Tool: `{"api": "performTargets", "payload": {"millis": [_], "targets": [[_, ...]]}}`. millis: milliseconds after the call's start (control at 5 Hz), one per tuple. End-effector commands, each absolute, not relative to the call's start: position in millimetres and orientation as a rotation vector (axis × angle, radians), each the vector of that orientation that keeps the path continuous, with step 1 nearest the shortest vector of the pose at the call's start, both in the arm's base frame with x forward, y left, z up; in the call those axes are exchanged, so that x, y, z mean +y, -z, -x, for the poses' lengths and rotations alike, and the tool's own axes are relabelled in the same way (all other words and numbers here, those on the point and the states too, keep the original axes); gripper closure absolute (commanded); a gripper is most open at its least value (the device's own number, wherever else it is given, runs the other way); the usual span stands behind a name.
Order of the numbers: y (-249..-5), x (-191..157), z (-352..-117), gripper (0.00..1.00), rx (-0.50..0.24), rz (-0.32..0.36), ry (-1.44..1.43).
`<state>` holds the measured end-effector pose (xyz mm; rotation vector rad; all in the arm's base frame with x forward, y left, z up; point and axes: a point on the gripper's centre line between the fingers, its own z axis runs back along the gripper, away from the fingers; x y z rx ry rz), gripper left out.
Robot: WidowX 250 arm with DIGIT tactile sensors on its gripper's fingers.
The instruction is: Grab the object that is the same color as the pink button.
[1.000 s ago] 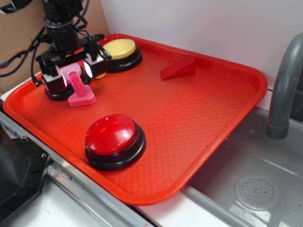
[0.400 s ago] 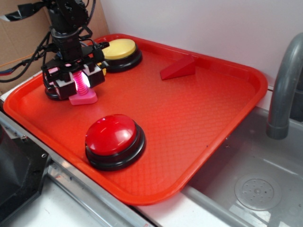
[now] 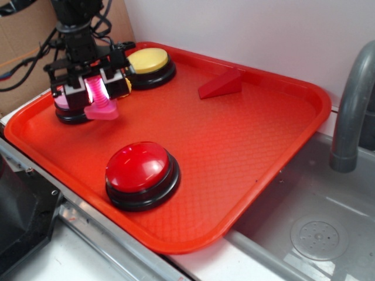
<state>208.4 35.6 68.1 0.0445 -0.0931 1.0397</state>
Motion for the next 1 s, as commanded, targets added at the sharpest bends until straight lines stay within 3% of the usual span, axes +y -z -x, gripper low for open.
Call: {"api": "performTargets", "payload": {"millis": [0,200,600,800], "targets": [[-115.4,5.2,-236.0,1.0,-0.062,0.029,-0.565],[-124.8,-14.4,-242.5,1.0,-0.03,0.042,-0.344],[-131.6,-36.2,-240.2,1.0,-0.063,0.021,-0.018],[-134.8,-31.8,-236.1,1.0,-0.048,0.026,-0.048]]}}
